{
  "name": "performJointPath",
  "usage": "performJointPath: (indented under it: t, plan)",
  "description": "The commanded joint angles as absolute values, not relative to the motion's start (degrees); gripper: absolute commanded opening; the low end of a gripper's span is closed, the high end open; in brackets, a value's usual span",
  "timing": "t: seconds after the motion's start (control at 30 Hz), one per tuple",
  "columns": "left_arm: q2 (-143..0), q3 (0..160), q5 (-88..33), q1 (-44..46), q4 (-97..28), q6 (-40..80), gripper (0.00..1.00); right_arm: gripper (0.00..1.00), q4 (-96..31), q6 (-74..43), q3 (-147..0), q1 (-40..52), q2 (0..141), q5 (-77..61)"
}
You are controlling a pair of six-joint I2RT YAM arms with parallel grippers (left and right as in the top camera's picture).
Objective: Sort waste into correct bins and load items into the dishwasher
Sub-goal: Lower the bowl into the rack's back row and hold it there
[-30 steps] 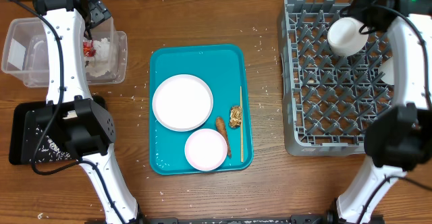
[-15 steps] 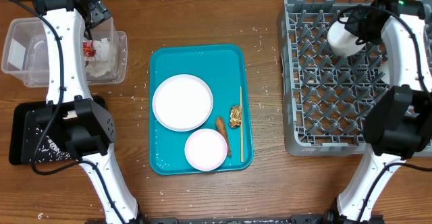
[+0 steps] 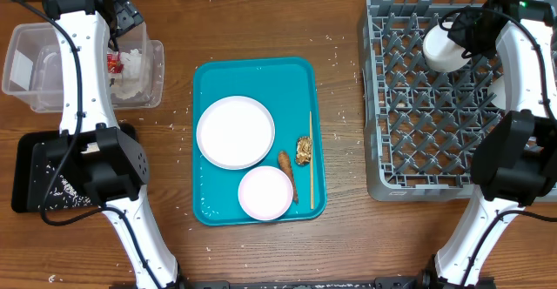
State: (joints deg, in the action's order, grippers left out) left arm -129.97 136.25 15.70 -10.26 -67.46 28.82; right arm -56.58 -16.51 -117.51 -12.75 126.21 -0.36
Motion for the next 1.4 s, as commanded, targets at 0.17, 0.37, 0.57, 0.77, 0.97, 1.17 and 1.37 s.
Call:
performJointPath:
  t: [0.17,0.37,0.57,0.77,0.97,1.17,1.37]
  plan:
    - [-128.99,137.01,16.49,-10.37,-67.29,29.39,1.00,0.04,-58.94,-16.58,-117.67,-13.58,125.82,8.21]
    - [-128.99,137.01,16.51,-10.37,-67.29,29.39,1.00,0.04,-61.47,-17.80,-117.89,-13.50,125.32,7.90]
    - [-128.99,137.01,16.49,-10.37,-67.31,29.39,1.00,0.04,-59.77,-16.51,-117.89,-11.62,121.54,3.20]
    - [-128.99,137.01,16.49,-10.37,-67.29,29.39,1.00,0.04,-56.62,-13.54,-117.69,-9.76,122.32,0.95]
    - [-128.99,137.01,16.51,-10.37,-67.31,29.39,1.00,0.04,-56.21,-13.74,-117.69,-10.20,126.32,3.97]
    - [-128.99,137.01,16.49,-10.37,-67.29,29.39,1.00,0.04,-56.16,-15.22,-117.73,-11.70,127.74,9.63]
    - [-128.99,137.01,16.51,-10.37,-67.31,29.39,1.00,0.04,-56.69,-15.46,-117.89,-13.23,127.72,9.43]
